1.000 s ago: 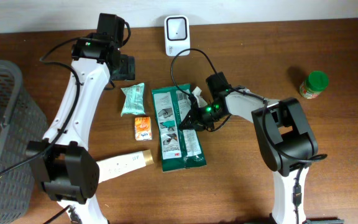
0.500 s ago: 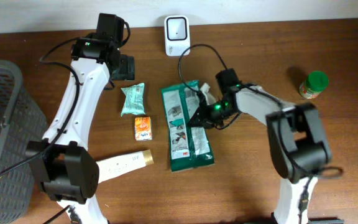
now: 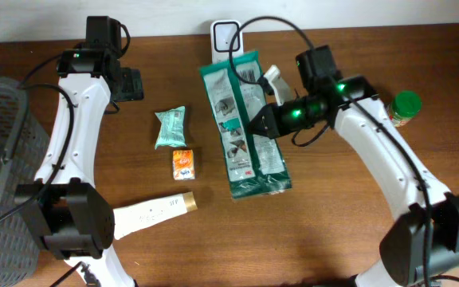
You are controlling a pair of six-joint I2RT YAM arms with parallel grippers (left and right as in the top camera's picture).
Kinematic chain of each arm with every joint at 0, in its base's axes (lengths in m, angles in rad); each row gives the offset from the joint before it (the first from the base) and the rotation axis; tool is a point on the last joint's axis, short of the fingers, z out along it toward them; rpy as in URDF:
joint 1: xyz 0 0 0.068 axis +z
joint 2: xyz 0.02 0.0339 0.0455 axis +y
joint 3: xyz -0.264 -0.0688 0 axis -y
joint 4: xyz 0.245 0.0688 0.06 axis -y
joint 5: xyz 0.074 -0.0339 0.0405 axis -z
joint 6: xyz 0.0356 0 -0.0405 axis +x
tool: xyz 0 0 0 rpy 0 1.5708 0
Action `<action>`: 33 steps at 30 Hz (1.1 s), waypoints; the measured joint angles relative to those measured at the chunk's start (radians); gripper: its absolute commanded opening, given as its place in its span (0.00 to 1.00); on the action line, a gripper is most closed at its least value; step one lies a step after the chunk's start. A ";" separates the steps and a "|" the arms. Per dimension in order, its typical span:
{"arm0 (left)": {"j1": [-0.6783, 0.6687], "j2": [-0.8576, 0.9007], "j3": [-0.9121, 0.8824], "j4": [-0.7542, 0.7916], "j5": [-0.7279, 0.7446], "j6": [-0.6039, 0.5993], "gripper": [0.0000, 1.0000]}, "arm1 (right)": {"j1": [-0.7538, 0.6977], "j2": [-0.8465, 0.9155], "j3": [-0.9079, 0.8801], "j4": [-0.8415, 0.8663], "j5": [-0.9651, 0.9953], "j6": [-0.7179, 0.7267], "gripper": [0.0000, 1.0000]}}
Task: Scan the item barcode
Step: 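Lift the wipes pack with the right gripper toward the scanner, then hold the wipes pack barcode in front of the scanner window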
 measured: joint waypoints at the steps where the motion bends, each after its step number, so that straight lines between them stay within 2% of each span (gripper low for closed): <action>1: 0.000 0.000 0.000 0.000 0.000 0.000 0.99 | 0.000 -0.006 0.050 -0.064 -0.005 -0.036 0.04; 5: 0.000 0.000 0.000 0.000 0.000 0.000 0.99 | 0.008 -0.010 0.179 -0.143 -0.008 -0.096 0.04; 17: 0.000 0.000 0.000 0.000 0.000 0.000 0.99 | 0.046 -0.011 0.229 -0.134 -0.005 -0.080 0.04; 18: 0.000 0.000 0.000 0.000 0.000 0.000 0.99 | 0.050 -0.011 0.229 -0.106 0.053 -0.075 0.04; 22: 0.000 0.000 0.000 0.000 0.000 0.000 0.99 | 0.116 -0.006 0.233 0.039 0.537 -0.035 0.04; 23: 0.000 0.000 0.000 0.001 0.000 0.000 0.99 | 0.152 0.017 0.236 0.083 0.769 -0.034 0.04; 24: 0.000 0.000 0.000 0.000 0.000 0.000 0.99 | 0.166 0.035 0.236 0.097 0.866 -0.035 0.04; 25: 0.000 0.000 0.000 0.000 0.000 0.000 0.99 | 0.185 0.093 0.238 0.164 1.072 -0.046 0.04; 27: 0.000 0.000 0.000 0.000 0.000 0.000 0.99 | 0.191 0.184 0.236 0.303 1.316 -0.085 0.04; 30: 0.000 0.000 0.000 0.001 0.000 0.000 0.99 | 0.192 0.338 0.238 0.694 1.659 -0.262 0.04; 33: 0.000 0.000 0.000 0.002 0.000 0.000 0.99 | 0.201 0.492 0.243 1.111 1.822 -0.593 0.04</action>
